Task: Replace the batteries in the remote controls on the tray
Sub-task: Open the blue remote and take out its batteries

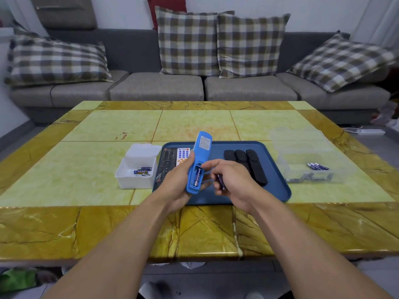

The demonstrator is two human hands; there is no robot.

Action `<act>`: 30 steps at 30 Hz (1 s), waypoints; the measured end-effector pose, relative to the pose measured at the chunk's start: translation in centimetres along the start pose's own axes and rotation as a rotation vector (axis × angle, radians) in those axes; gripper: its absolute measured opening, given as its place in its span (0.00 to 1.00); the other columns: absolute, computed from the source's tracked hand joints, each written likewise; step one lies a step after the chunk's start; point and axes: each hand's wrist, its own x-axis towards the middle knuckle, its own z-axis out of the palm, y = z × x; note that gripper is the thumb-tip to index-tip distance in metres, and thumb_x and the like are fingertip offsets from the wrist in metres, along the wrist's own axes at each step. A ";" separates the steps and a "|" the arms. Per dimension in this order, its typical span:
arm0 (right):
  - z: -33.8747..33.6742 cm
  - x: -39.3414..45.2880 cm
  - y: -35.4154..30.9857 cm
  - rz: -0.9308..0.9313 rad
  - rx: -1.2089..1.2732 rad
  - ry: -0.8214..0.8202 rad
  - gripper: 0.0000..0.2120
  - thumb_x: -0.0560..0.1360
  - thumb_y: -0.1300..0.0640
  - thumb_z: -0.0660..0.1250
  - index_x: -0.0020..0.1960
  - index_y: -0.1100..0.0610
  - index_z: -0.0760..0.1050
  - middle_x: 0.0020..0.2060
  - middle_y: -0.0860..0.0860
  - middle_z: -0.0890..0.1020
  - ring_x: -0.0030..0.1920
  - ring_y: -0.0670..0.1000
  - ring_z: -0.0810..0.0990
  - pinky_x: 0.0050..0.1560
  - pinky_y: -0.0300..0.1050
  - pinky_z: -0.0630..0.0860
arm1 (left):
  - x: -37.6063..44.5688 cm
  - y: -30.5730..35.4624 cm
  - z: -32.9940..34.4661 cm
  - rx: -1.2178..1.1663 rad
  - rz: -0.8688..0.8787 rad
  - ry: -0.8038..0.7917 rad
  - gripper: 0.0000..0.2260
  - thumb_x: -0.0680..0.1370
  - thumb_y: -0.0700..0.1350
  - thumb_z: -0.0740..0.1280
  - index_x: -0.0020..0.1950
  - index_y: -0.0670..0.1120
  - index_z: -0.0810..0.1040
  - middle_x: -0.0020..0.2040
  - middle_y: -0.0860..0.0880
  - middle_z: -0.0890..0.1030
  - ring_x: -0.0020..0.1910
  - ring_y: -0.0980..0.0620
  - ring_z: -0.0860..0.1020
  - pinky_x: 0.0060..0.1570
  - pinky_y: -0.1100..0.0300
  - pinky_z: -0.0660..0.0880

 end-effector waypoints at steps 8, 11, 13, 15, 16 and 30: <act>-0.8 0.5 1.1 -0.402 -0.721 0.061 0.05 0.75 0.52 0.72 0.50 0.43 0.85 0.32 0.43 0.76 0.31 0.41 0.73 0.34 0.37 0.69 | -0.3 0.2 0.2 -0.023 -0.019 -0.059 0.19 0.85 0.56 0.57 0.67 0.48 0.78 0.57 0.41 0.85 0.54 0.45 0.83 0.59 0.49 0.79; -0.7 0.6 1.3 -0.468 -0.891 0.030 0.07 0.74 0.46 0.73 0.52 0.39 0.84 0.38 0.43 0.77 0.40 0.44 0.76 0.40 0.43 0.74 | -0.2 0.1 0.1 -0.012 -0.027 -0.054 0.18 0.84 0.56 0.58 0.64 0.48 0.80 0.56 0.41 0.84 0.52 0.45 0.82 0.60 0.48 0.76; -0.5 0.6 1.0 -0.504 -0.999 0.022 0.07 0.74 0.45 0.71 0.52 0.37 0.83 0.39 0.42 0.77 0.42 0.44 0.76 0.41 0.44 0.74 | -0.1 0.1 0.0 -0.016 -0.036 -0.038 0.17 0.84 0.55 0.59 0.59 0.49 0.83 0.53 0.41 0.84 0.48 0.46 0.83 0.52 0.51 0.79; -0.3 0.6 0.5 -0.534 -1.133 0.005 0.07 0.75 0.44 0.70 0.52 0.35 0.82 0.42 0.40 0.79 0.44 0.45 0.77 0.43 0.46 0.76 | 0.0 -0.1 -0.2 -0.017 -0.054 -0.040 0.17 0.84 0.55 0.59 0.53 0.50 0.87 0.53 0.40 0.84 0.49 0.44 0.81 0.58 0.47 0.76; -0.2 0.6 0.2 -0.551 -1.201 0.000 0.08 0.75 0.44 0.69 0.52 0.34 0.82 0.43 0.40 0.80 0.45 0.45 0.78 0.42 0.46 0.76 | 0.0 -0.2 -0.2 -0.019 -0.064 -0.046 0.17 0.84 0.55 0.59 0.54 0.50 0.87 0.53 0.39 0.83 0.51 0.43 0.80 0.61 0.45 0.73; 0.5 0.5 -0.9 -0.630 -1.445 -0.167 0.08 0.75 0.44 0.66 0.51 0.36 0.82 0.43 0.43 0.80 0.45 0.49 0.77 0.42 0.51 0.77 | -0.7 0.1 -0.8 -0.034 -0.208 -0.047 0.18 0.84 0.53 0.60 0.63 0.42 0.81 0.50 0.40 0.85 0.44 0.44 0.85 0.44 0.48 0.83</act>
